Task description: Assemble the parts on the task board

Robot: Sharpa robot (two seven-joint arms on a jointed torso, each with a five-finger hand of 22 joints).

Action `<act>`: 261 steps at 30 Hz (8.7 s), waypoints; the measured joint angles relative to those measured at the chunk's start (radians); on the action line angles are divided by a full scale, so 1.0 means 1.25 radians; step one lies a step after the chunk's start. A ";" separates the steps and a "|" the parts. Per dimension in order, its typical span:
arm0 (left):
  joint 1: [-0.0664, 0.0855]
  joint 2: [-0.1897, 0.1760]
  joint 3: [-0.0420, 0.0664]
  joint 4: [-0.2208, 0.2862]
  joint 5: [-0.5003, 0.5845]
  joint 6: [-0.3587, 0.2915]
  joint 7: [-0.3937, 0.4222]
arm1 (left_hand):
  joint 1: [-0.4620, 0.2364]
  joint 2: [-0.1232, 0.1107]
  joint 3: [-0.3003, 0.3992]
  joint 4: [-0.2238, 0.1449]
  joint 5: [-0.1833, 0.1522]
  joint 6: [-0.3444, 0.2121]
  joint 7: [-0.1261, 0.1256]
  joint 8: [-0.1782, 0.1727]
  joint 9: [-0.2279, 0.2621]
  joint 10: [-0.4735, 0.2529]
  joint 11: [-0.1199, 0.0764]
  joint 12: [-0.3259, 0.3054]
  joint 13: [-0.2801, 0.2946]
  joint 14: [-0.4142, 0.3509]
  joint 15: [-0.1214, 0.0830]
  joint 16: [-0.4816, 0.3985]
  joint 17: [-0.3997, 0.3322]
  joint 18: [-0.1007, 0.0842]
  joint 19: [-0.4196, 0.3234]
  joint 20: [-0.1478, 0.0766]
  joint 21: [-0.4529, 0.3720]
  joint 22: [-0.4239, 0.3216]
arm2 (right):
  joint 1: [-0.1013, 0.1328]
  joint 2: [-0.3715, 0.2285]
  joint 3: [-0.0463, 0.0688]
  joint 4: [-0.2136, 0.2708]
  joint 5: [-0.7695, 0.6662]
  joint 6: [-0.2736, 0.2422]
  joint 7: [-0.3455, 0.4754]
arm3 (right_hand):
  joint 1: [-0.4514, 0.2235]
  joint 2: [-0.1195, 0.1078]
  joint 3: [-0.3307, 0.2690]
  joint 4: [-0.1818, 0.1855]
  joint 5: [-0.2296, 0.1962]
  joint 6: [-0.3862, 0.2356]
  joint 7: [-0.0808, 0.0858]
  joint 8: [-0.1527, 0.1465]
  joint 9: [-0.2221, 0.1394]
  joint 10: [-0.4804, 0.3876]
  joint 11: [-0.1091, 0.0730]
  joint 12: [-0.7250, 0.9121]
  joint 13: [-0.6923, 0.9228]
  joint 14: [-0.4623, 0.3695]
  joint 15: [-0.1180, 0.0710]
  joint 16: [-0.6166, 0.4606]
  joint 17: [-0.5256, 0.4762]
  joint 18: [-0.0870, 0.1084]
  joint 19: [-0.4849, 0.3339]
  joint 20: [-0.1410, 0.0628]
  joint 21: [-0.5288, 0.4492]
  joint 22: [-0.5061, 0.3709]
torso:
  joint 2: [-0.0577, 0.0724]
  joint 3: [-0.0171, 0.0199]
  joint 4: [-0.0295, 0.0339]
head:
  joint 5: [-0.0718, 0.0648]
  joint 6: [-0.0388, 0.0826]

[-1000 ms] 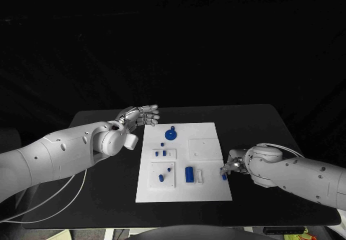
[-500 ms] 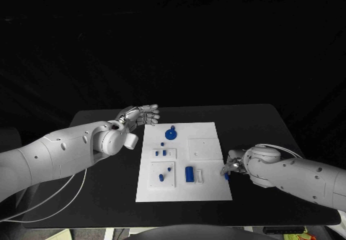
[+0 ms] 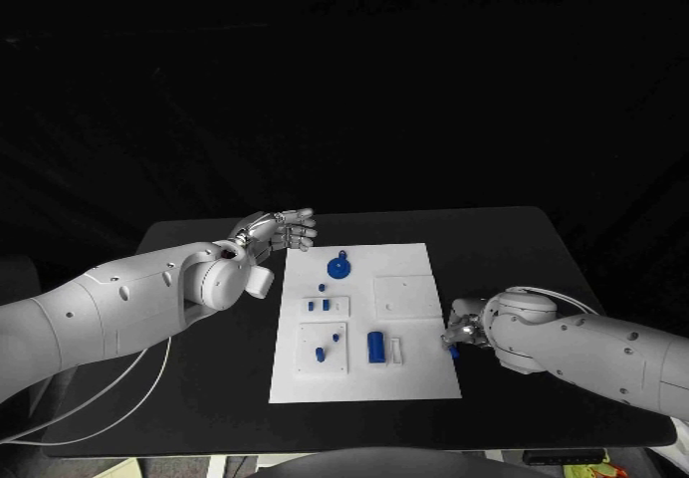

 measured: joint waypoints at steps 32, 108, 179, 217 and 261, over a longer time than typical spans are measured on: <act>0.000 -0.002 0.000 0.002 0.000 0.003 -0.001 | 0.000 0.000 0.000 0.000 0.000 0.000 0.000 0.000 -0.001 0.000 0.000 0.000 0.000 0.000 0.000 -0.003 0.003 0.000 0.000 0.000 0.000 0.000 | 0.063 -0.045 0.005 0.115 0.092 -0.011 -0.008 | -0.022 0.009 0.012 0.007 0.009 0.024 -0.007 0.009 -0.006 0.014 -0.007 -0.001 0.001 0.000 0.000 0.000 -0.003 0.003 0.007 0.010 0.003 0.000 | 0.000 -0.0012 0.0002 | -0.005 0.006; 0.003 0.000 0.000 0.005 0.000 0.011 -0.006 | 0.000 0.000 0.000 0.004 0.000 0.000 0.000 0.003 -0.001 0.000 0.000 0.000 0.000 0.003 0.003 -0.006 0.007 -0.001 0.000 0.000 -0.003 0.003 | -0.008 0.099 -0.003 0.031 0.137 -0.044 -0.004 | -0.077 0.010 -0.029 0.018 -0.037 0.033 -0.008 0.005 -0.015 0.015 -0.008 -0.005 0.006 -0.002 -0.002 0.000 -0.003 0.010 0.007 0.010 0.003 0.000 | 0.000 -0.0003 0.0002 | 0.008 -0.004; 0.003 -0.002 0.000 0.005 -0.001 0.014 -0.012 | 0.000 0.000 0.000 0.004 0.000 0.000 0.000 0.003 -0.001 0.000 0.000 0.000 0.000 0.003 0.003 -0.009 0.011 0.006 0.000 0.000 -0.003 0.005 | -0.026 0.074 -0.003 0.041 0.152 -0.032 0.037 | -0.074 0.048 -0.080 0.011 -0.046 0.030 -0.011 0.003 -0.008 0.015 -0.008 -0.013 0.015 -0.007 -0.007 0.000 -0.004 0.010 0.003 0.000 0.003 0.000 | 0.000 0.0002 0.0006 | 0.012 -0.009; 0.003 -0.002 0.000 -0.002 -0.001 0.015 -0.015 | 0.000 0.000 0.002 0.007 0.000 0.000 0.000 0.003 -0.001 0.000 0.000 0.000 0.000 0.003 0.003 -0.012 0.013 0.002 0.000 0.000 -0.006 0.006 | -0.022 0.029 -0.002 0.052 0.233 -0.055 0.059 | -0.115 -0.081 -0.094 0.007 -0.046 0.002 -0.008 -0.021 -0.016 0.005 0.002 -0.017 0.022 -0.012 -0.004 0.003 -0.006 0.015 0.000 0.003 0.000 0.000 | -0.001 -0.0010 -0.0008 | 0.013 -0.007; 0.075 0.059 0.004 -0.179 0.049 -0.002 0.046 | -0.450 0.021 -0.205 0.132 -0.028 -0.459 -0.110 -0.153 -0.275 -0.672 -0.070 -0.048 -0.122 -0.595 -0.026 -0.281 -0.344 -0.017 -0.421 0.026 -0.355 -0.355 | 0.108 0.126 0.143 -0.302 0.789 -0.167 0.533 | -0.410 -0.007 -0.476 0.157 -0.037 -0.598 -0.035 -0.163 -0.326 -0.656 0.052 -0.833 -0.844 -0.845 0.136 -0.863 -0.709 -0.113 -0.831 0.102 -0.747 -0.798 | -0.070 -0.0179 0.0026 | 0.007 0.188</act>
